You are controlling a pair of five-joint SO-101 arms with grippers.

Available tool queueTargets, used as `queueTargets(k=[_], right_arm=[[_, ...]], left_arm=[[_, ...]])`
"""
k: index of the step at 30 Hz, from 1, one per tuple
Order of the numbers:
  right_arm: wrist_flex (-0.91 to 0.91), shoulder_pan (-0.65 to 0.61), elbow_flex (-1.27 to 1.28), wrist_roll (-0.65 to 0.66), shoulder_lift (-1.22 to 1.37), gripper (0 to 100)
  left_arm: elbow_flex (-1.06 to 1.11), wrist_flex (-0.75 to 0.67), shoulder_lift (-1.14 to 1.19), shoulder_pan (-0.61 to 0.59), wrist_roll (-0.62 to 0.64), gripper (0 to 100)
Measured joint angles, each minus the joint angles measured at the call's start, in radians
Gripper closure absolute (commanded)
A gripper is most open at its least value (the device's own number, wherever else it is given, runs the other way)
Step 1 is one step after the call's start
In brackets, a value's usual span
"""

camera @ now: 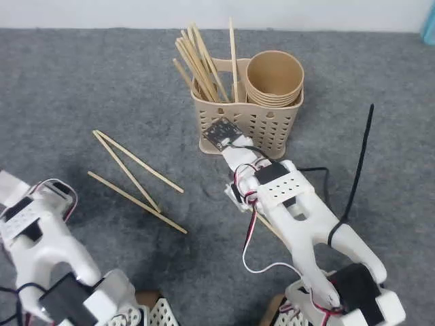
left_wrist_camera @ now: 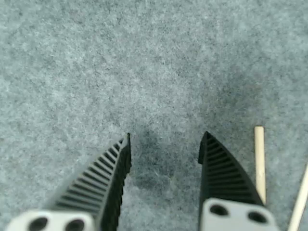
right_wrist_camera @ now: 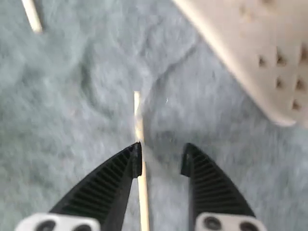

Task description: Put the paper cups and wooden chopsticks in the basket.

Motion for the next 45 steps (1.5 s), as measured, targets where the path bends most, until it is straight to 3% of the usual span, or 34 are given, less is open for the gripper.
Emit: queueTargets(k=[11, 33, 39, 45], right_arm=[[-0.175, -0.005, -0.009, -0.002, 0.204, 83.9], [-0.097, -0.106, -0.028, -0.002, 0.144, 84.1], [-0.12, -0.094, -0.044, 0.0, 0.241, 99.8], [-0.029, -0.092, -0.075, 0.0, 0.173, 99.0]], left_arm=[[0.0, 0.0, 0.0, 0.0, 0.0, 78], [0.0, 0.0, 0.0, 0.0, 0.002, 78], [0.0, 0.0, 0.0, 0.0, 0.002, 78], [0.0, 0.0, 0.0, 0.0, 0.002, 78]])
